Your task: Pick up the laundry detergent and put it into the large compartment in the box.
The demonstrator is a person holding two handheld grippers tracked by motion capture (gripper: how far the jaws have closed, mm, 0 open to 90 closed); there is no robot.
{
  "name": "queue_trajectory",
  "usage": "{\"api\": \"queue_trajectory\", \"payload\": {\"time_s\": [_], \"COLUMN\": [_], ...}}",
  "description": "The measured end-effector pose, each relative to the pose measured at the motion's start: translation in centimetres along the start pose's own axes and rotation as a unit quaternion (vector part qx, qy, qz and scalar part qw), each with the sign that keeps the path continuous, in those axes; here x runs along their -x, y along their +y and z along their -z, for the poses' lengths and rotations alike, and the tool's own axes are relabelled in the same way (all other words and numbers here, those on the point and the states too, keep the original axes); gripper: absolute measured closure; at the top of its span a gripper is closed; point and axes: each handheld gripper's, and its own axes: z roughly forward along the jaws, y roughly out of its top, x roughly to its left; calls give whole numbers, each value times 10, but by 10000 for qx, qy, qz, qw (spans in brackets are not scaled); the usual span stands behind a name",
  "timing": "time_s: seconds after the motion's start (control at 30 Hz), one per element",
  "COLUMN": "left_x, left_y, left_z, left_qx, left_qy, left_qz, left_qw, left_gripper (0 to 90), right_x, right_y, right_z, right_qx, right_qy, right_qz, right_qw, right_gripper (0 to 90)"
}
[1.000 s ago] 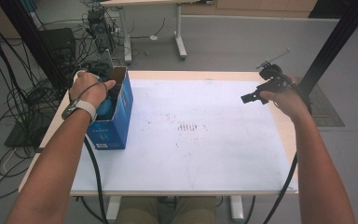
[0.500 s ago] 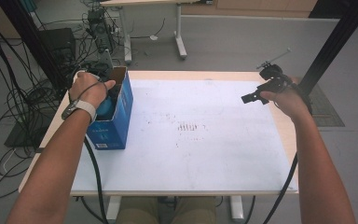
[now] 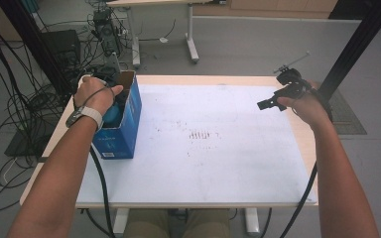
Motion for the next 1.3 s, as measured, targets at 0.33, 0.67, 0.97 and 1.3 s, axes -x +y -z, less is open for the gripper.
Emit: {"api": "queue_trajectory", "payload": {"time_s": [0.33, 0.67, 0.97, 1.3], "left_x": [0, 0, -1, -2], "left_y": [0, 0, 1, 0], "left_z": [0, 0, 0, 0], "left_qx": [-10, -5, -8, 3], "left_qy": [3, 1, -18, -26], "left_qz": [-12, -20, 2, -5], "left_qw": [10000, 10000, 10000, 10000], "left_gripper": [371, 371, 371, 370], "right_x": [0, 1, 1, 1], "right_y": [-1, -1, -2, -2], "right_z": [1, 1, 2, 3], "right_qx": [18, 21, 26, 29], "right_qy": [-4, 1, -4, -11], "right_qz": [-13, -4, -31, -25], "right_qw": [10000, 10000, 10000, 10000], "right_gripper": [109, 109, 109, 108]}}
